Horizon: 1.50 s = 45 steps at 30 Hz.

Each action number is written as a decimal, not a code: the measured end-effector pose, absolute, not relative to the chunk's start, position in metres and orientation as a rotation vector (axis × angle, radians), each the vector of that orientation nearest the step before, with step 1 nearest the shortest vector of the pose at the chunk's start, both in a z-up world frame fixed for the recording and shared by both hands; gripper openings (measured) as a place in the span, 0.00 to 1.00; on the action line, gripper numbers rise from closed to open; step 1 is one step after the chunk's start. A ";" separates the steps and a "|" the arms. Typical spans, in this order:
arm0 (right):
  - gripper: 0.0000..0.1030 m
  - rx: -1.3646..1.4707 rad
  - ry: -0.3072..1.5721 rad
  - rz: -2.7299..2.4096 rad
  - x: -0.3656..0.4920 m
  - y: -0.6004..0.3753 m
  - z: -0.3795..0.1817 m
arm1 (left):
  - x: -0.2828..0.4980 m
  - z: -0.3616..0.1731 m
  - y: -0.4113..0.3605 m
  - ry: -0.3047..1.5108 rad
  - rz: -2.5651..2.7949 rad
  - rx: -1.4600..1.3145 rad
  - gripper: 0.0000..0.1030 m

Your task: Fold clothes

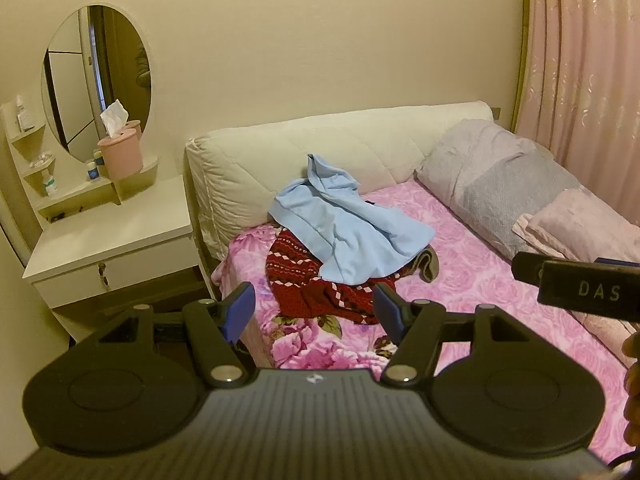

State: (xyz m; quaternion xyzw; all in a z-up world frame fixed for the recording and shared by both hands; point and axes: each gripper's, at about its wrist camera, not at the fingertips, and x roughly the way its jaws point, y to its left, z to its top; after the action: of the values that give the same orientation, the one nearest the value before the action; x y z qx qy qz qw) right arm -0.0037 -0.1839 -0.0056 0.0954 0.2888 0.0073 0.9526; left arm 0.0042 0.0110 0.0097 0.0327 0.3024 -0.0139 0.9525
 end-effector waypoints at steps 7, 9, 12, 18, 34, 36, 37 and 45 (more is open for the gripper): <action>0.99 0.212 0.576 -0.006 0.008 -0.189 -0.004 | 0.015 0.009 0.010 0.608 -0.034 0.073 0.60; 0.99 0.220 0.576 -0.013 0.013 -0.190 -0.005 | 0.021 0.008 0.011 0.608 -0.038 0.075 0.60; 0.99 0.232 0.578 -0.025 0.023 -0.193 -0.007 | 0.034 0.005 0.013 0.613 -0.039 0.075 0.60; 0.99 0.249 0.582 -0.021 0.062 -0.193 -0.015 | 0.079 -0.007 0.024 0.644 -0.053 0.081 0.60; 0.99 0.364 0.820 -0.136 0.261 -0.198 -0.115 | 0.306 -0.097 0.065 0.883 -0.167 0.087 0.60; 0.99 0.381 0.853 -0.170 0.289 -0.203 -0.128 | 0.336 -0.107 0.065 0.903 -0.185 0.098 0.60; 0.99 0.389 0.863 -0.182 0.300 -0.205 -0.133 | 0.351 -0.113 0.066 0.913 -0.192 0.102 0.60; 0.99 0.467 0.954 -0.291 0.398 -0.220 -0.177 | 0.471 -0.150 0.064 0.974 -0.254 0.110 0.60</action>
State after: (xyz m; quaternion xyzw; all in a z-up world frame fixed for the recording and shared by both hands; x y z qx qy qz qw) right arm 0.3985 -0.2204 -0.1767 0.2217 0.4534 -0.1381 0.8522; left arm 0.4709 0.0639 -0.1498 0.0528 0.4663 -0.1217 0.8746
